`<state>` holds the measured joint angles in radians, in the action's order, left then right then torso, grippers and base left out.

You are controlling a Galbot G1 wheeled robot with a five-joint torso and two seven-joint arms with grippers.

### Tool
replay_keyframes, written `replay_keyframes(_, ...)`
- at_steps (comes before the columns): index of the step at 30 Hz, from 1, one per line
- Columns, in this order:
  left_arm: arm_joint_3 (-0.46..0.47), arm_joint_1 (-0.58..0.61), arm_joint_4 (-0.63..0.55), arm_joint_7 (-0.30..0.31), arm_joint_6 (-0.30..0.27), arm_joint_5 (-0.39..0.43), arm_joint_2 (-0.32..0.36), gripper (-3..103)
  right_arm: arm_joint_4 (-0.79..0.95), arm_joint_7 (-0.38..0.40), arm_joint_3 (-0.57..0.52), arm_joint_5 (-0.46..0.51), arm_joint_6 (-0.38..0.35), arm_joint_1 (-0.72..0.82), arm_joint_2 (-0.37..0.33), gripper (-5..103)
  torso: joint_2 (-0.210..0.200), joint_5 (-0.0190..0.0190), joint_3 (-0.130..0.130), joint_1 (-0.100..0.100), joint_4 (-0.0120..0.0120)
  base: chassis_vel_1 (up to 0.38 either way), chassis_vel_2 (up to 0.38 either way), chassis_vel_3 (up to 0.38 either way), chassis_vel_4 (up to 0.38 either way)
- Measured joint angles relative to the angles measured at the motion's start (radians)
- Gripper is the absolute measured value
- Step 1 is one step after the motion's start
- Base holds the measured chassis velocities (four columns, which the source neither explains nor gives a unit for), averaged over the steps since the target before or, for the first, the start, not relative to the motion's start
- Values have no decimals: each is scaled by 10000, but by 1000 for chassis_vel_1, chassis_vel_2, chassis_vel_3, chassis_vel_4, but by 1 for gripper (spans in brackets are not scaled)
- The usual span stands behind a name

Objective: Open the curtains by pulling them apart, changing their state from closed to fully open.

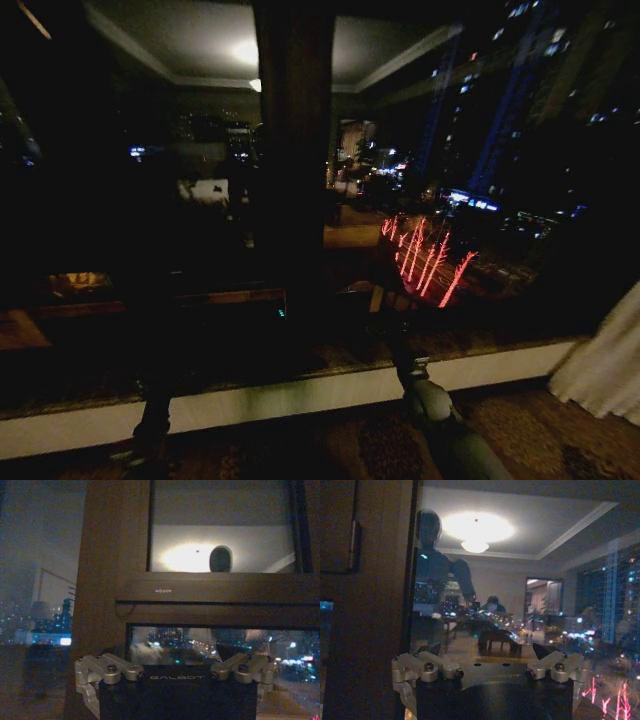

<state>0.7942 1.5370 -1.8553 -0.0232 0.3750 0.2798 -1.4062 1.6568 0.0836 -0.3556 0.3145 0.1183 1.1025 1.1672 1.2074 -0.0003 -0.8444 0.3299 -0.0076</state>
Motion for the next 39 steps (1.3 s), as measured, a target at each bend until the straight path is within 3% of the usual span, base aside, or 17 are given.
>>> replay_keyframes(12,-7,0,0,-2,0,0,-4,100,-1,1,-3,0,0,0,-4,100,-1,2,0,0,-4,67,-119,-64,118)
replay_keyframes(27,-6,1,0,-8,0,0,-4,100,0,0,-3,0,0,0,-3,100,5,1,4,-10,-3,233,-290,-248,285)
replay_keyframes(39,-11,0,0,-12,0,0,-5,100,0,1,-4,0,0,0,-5,100,-3,2,-1,1,-5,-24,-221,36,224)
